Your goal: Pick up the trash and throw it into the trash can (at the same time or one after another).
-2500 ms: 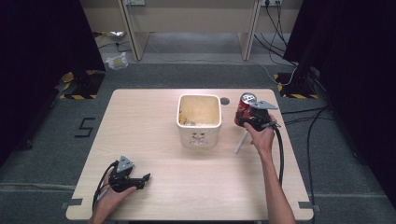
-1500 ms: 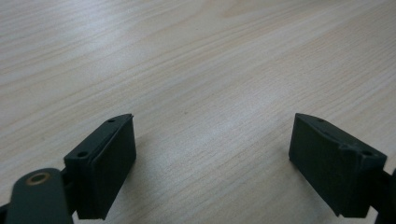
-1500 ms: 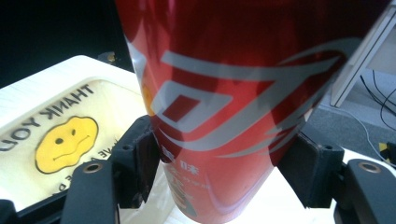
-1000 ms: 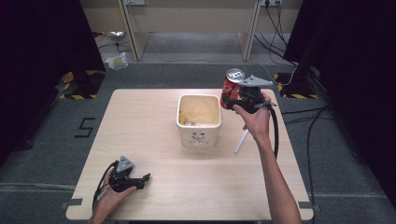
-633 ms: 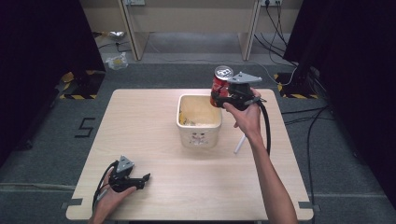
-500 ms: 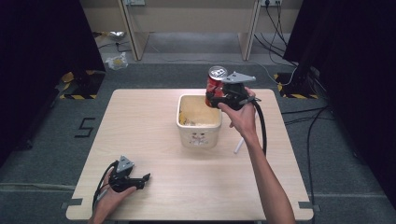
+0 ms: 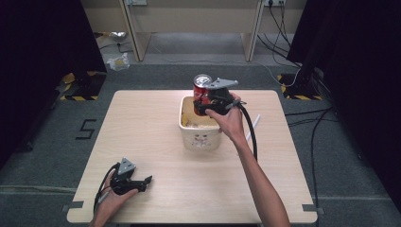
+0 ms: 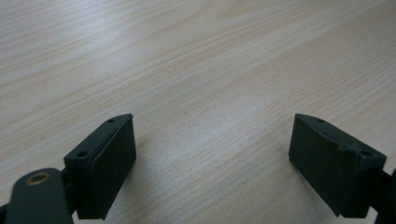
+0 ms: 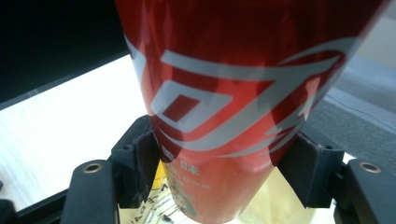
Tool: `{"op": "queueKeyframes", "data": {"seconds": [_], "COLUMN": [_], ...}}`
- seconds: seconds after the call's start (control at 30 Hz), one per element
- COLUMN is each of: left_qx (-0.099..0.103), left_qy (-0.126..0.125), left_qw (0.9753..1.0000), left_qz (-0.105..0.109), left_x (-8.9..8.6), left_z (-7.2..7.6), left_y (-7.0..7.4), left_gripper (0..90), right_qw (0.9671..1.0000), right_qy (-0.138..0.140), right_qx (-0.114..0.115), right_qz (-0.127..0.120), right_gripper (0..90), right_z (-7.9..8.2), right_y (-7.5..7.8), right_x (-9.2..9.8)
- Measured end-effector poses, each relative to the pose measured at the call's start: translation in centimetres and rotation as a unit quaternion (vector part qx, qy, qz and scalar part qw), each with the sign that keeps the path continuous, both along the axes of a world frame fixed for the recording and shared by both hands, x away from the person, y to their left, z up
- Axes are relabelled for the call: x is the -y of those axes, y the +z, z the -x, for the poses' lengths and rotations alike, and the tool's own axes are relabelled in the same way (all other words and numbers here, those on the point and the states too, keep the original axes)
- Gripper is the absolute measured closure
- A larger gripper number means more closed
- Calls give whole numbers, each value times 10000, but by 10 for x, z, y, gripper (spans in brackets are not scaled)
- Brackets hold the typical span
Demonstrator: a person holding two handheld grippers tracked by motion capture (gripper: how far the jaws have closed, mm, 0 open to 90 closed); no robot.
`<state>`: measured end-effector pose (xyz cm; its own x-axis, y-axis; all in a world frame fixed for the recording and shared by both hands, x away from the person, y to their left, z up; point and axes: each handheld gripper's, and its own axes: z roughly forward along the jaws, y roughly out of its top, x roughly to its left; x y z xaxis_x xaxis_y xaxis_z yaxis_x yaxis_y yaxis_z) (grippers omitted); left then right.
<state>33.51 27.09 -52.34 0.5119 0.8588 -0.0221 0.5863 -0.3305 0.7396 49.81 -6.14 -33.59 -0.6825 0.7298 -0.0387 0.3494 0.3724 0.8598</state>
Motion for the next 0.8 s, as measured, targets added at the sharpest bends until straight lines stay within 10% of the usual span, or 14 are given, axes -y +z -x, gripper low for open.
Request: {"op": "queueKeyframes", "data": {"seconds": [0.8], "left_qx": [-11], "left_qy": [-2], "left_qw": [10000], "left_qz": [7], "left_x": [0], "left_z": [0], "left_y": [0], "left_gripper": [140], "right_qw": [9962], "right_qy": [342], "right_qx": [-660], "right_qz": [452], "right_gripper": [339], "right_z": [-4], "right_y": [-39], "right_x": [-42]}}
